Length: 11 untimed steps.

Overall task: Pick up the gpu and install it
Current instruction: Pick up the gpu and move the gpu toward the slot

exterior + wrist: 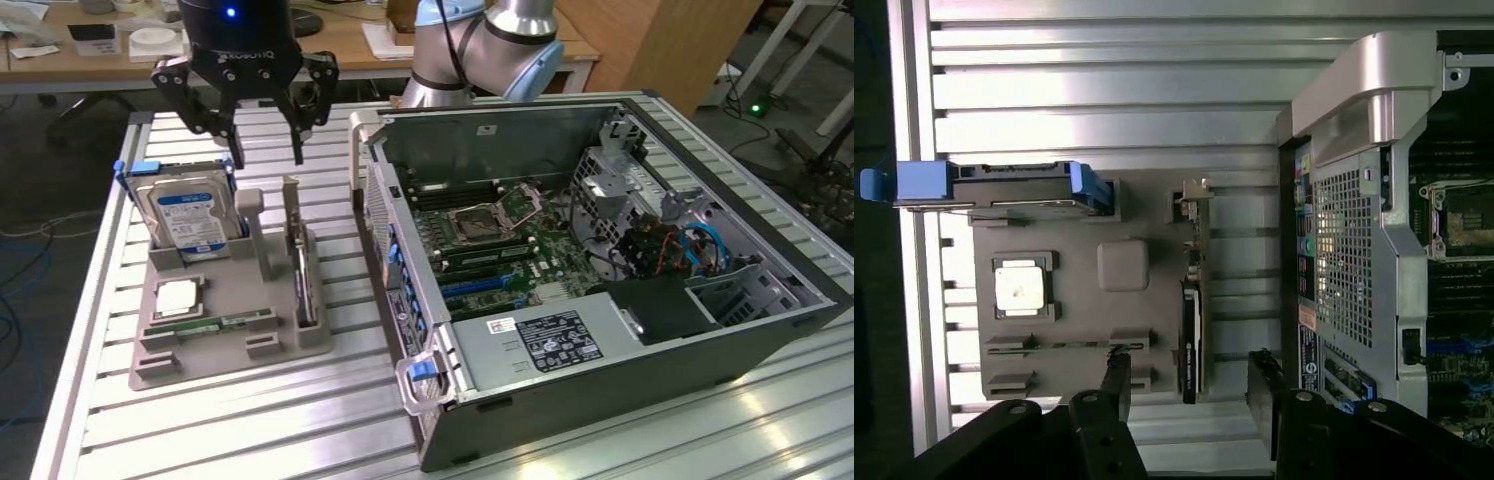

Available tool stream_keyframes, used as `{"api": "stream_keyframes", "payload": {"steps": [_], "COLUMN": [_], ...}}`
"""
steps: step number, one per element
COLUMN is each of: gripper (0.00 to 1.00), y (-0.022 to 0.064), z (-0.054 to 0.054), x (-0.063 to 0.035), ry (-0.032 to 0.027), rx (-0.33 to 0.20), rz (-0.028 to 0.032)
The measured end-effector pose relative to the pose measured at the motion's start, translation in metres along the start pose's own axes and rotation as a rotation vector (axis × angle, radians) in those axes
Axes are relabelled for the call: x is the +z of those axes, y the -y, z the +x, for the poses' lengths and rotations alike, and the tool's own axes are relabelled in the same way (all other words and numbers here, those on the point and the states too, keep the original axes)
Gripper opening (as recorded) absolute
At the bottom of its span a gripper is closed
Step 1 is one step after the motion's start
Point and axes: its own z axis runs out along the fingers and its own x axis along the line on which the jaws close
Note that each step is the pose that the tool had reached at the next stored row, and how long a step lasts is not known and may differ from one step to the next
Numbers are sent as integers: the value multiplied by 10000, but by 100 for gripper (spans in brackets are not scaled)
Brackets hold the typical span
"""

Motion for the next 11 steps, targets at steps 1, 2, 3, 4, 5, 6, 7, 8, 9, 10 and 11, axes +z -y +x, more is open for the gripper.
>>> {"api": "stream_keyframes", "payload": {"steps": [1,2,3,4,5,6,7,8,9,10,11], "gripper": [59,59,59,59,59,59,59,59,59,59,59], "y": [0,2,6,13,16,17,18,19,21,23,23], "z": [-1,-1,-1,-2,-2,-2,-1,-2,-2,-1,-2], "x": [8,14,16,18,19,25,31,37,45,53,61], "ry": [-11,-15,-16,-14,-15,-14,-13,-15,-15,-15,-16], "rx": [-103,-176,-207,-219,-226,-234,-242,-250,-261,-273,-283], "rz": [2,14,50,93,120,123,123,124,124,124,124]}}
